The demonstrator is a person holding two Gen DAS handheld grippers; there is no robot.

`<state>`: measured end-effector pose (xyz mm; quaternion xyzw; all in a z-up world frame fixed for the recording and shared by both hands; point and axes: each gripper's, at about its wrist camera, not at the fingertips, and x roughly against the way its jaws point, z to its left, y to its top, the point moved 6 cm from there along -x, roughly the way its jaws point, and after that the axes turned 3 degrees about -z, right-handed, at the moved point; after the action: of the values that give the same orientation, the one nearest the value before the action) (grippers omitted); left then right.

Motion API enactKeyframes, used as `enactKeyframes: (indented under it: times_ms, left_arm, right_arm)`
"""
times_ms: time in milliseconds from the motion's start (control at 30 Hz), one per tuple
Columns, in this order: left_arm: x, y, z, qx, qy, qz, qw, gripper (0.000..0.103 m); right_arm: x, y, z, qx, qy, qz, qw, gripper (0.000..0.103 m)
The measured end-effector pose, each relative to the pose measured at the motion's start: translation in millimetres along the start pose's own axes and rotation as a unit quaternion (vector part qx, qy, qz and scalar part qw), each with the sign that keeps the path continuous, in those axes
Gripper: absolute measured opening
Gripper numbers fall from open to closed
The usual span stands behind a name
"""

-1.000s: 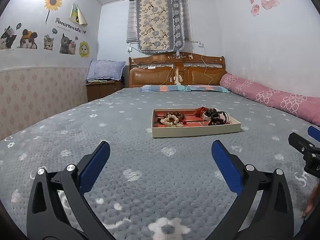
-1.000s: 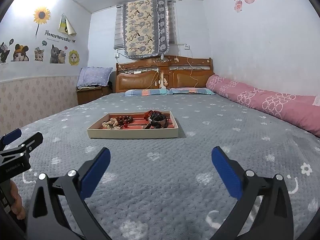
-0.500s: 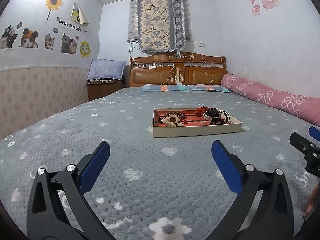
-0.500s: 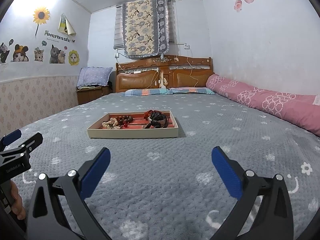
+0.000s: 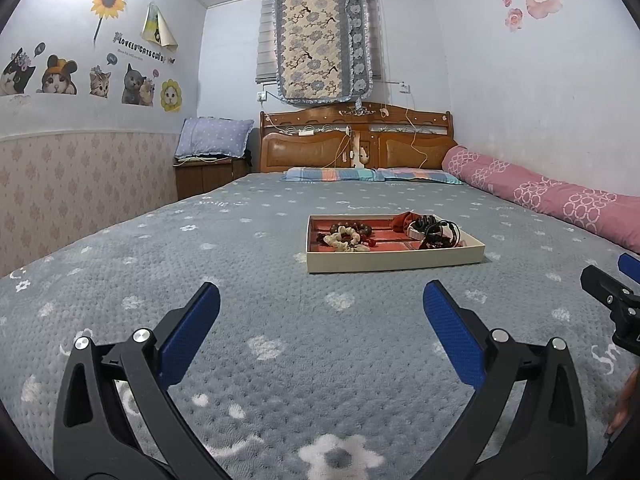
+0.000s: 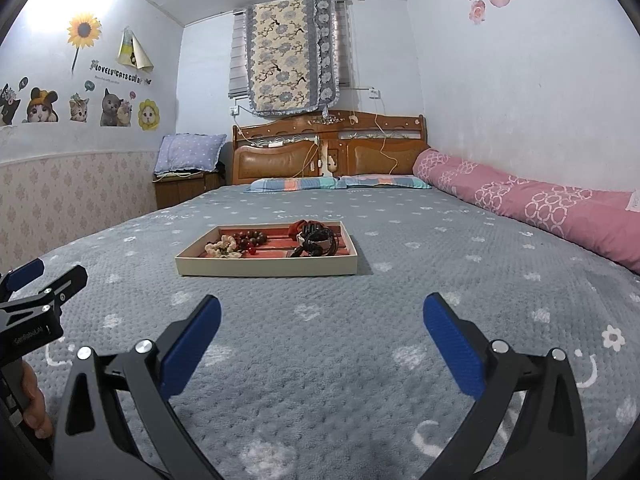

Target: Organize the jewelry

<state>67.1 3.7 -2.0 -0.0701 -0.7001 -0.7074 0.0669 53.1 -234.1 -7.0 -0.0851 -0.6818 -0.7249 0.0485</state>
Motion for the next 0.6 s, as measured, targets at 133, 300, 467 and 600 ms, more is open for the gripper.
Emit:
enactKeyframes:
  times_ms: [133, 300, 467, 600]
  left_arm:
    - [0.0, 0.2, 0.3, -0.002, 0.000, -0.001, 1.0000, 0.098]
    - [-0.2, 0.8, 0.4, -0.003, 0.000, -0.002, 1.0000, 0.098]
    - [0.5, 2.0, -1.9, -0.007, 0.000, -0.007, 1.0000, 0.098]
    - [2.6, 2.9, -4.8, -0.010, 0.001, -0.012, 0.9999, 0.098]
  right_arm:
    - [0.0, 0.2, 0.0, 0.000, 0.000, 0.000, 1.000, 0.099]
    - [0.4, -0.2, -0.1, -0.001, 0.000, 0.000, 1.000, 0.099]
    - [0.1, 0.5, -0.3, 0.000, 0.000, 0.000, 1.000, 0.099]
    - [0.4, 0.7, 0.7, -0.001, 0.000, -0.001, 1.000, 0.099]
